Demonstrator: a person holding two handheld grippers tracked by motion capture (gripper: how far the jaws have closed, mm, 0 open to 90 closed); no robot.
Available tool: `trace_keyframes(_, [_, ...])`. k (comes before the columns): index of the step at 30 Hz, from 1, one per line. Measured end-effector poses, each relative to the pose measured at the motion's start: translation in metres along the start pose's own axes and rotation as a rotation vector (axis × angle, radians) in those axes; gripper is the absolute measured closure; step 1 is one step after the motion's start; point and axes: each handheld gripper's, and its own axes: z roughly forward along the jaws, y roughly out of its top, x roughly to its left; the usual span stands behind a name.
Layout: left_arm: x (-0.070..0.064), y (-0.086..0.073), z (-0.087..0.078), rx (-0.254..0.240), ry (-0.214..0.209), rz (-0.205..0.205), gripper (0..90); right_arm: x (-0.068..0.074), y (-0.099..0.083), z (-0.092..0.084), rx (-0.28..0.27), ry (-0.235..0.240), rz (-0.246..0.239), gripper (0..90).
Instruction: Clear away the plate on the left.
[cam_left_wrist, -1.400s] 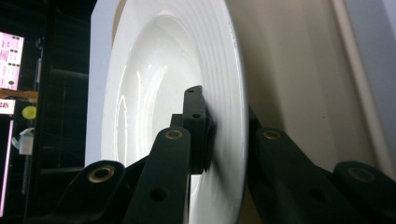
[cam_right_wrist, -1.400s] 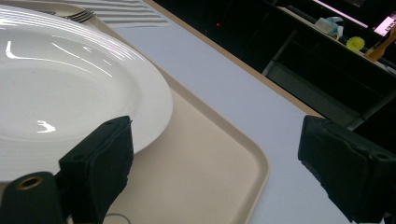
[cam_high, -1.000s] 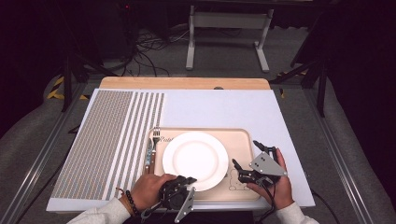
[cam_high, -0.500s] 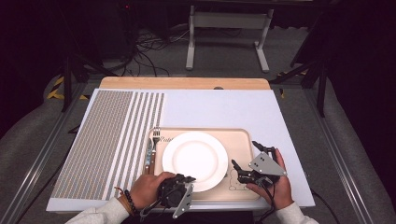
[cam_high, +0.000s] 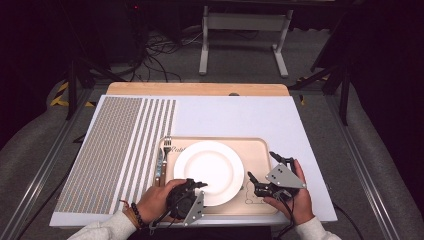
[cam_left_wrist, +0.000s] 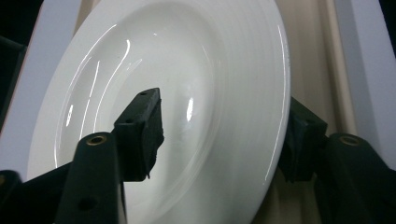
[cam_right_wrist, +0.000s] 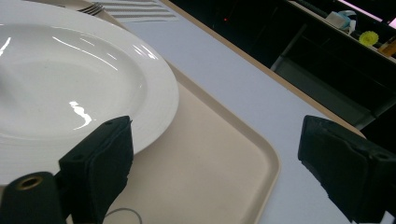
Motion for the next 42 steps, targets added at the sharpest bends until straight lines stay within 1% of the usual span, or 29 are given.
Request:
trace_keyframes(1, [0.0, 0.0, 0.0, 0.0, 0.0, 0.0, 37.8, 0.0, 0.0, 0.0, 0.0, 0.001, 0.002, 11.6])
trace_keyframes(2, [0.001, -0.001, 0.0, -0.009, -0.013, -0.015, 36.4, 0.0, 0.0, 0.0, 0.001, 0.002, 0.0, 11.6])
trace_keyframes(4, [0.001, -0.001, 0.0, -0.017, -0.021, -0.027, 34.9, 0.0, 0.0, 0.0, 0.001, 0.002, -0.001, 11.6])
trace_keyframes(6, [0.002, -0.002, 0.001, -0.03, -0.041, -0.048, 31.5, 0.0, -0.001, 0.0, 0.001, 0.002, -0.001, 11.6])
trace_keyframes(8, [0.002, -0.002, 0.001, -0.032, -0.041, -0.053, 29.0, 0.0, -0.001, 0.0, 0.0, 0.002, 0.001, 11.6])
trace_keyframes(9, [0.003, -0.002, 0.0, -0.037, -0.05, -0.053, 27.9, 0.0, 0.0, 0.0, -0.001, 0.002, 0.001, 11.6])
trace_keyframes(10, [0.003, -0.002, 0.0, -0.045, -0.059, -0.062, 26.0, 0.0, 0.0, 0.0, -0.001, 0.003, 0.0, 11.6])
trace_keyframes(12, [0.003, -0.003, 0.001, -0.044, -0.056, -0.074, 23.3, 0.0, 0.0, 0.0, -0.002, 0.003, 0.001, 11.6])
trace_keyframes(13, [0.003, -0.003, 0.001, -0.044, -0.056, -0.074, 22.4, 0.0, 0.0, 0.0, -0.002, 0.004, 0.002, 11.6])
trace_keyframes(14, [0.004, -0.003, 0.001, -0.044, -0.056, -0.082, 22.4, 0.0, 0.0, 0.0, -0.002, 0.004, 0.002, 11.6])
trace_keyframes(15, [0.005, -0.004, 0.001, -0.047, -0.056, -0.093, 20.2, 0.0, 0.0, 0.001, -0.002, 0.005, 0.003, 11.6])
trace_keyframes(16, [0.005, -0.004, 0.001, -0.047, -0.056, -0.093, 19.7, 0.0, 0.0, 0.001, -0.002, 0.005, 0.003, 11.6])
trace_keyframes(18, [0.006, -0.004, 0.0, -0.062, -0.064, -0.101, 19.4, 0.0, 0.0, 0.0, -0.003, 0.005, 0.005, 11.6])
trace_keyframes(19, [0.006, -0.004, 0.0, -0.064, -0.061, -0.104, 17.9, 0.0, 0.0, 0.0, -0.004, 0.005, 0.006, 11.6])
trace_keyframes(21, [0.006, -0.005, -0.002, -0.081, -0.075, -0.104, 17.1, 0.0, 0.0, 0.0, -0.007, 0.002, 0.005, 11.7])
trace_keyframes(22, [0.006, -0.006, -0.004, -0.088, -0.074, -0.108, 17.0, 0.0, 0.0, -0.001, -0.013, 0.0, 0.004, 11.7])
trace_keyframes(23, [0.007, -0.007, -0.005, -0.108, -0.087, -0.118, 16.7, 0.001, 0.001, -0.002, -0.023, -0.002, 0.005, 11.7])
trace_keyframes(24, [0.008, -0.007, -0.007, -0.115, -0.089, -0.126, 16.7, 0.001, 0.001, -0.003, -0.033, -0.003, 0.006, 11.7])
trace_keyframes(27, [0.01, -0.009, -0.009, -0.124, -0.085, -0.136, 15.9, 0.0, 0.002, -0.004, -0.034, -0.002, 0.01, 11.7])
trace_keyframes(28, [0.01, -0.01, -0.009, -0.128, -0.085, -0.146, 15.4, 0.001, 0.001, -0.004, -0.033, -0.001, 0.01, 11.7])
trace_keyframes(33, [0.013, -0.009, -0.014, -0.152, -0.073, -0.147, 14.3, 0.002, 0.001, -0.004, -0.03, 0.005, 0.008, 11.7])
trace_keyframes(34, [0.014, -0.009, -0.015, -0.16, -0.075, -0.154, 14.2, 0.002, 0.001, -0.004, -0.03, 0.006, 0.008, 11.7])
trace_keyframes(35, [0.016, -0.009, -0.016, -0.167, -0.08, -0.152, 14.0, 0.002, 0.001, -0.004, -0.029, 0.007, 0.009, 11.7])
trace_keyframes(37, [0.017, -0.009, -0.017, -0.169, -0.064, -0.158, 13.9, 0.002, 0.0, -0.004, -0.027, 0.006, 0.01, 11.7])
trace_keyframes(38, [0.018, -0.009, -0.018, -0.173, -0.062, -0.153, 13.8, 0.002, 0.0, -0.004, -0.027, 0.007, 0.01, 11.7])
trace_keyframes(39, [0.019, -0.009, -0.019, -0.175, -0.055, -0.156, 13.8, 0.002, 0.0, -0.004, -0.026, 0.009, 0.01, 11.7])
trace_keyframes(41, [0.021, -0.01, -0.022, -0.178, -0.057, -0.163, 12.7, 0.003, 0.0, -0.004, -0.024, 0.011, 0.009, 11.7])
trace_keyframes(42, [0.022, -0.01, -0.023, -0.182, -0.046, -0.161, 12.9, 0.003, 0.0, -0.005, -0.024, 0.013, 0.009, 11.7])
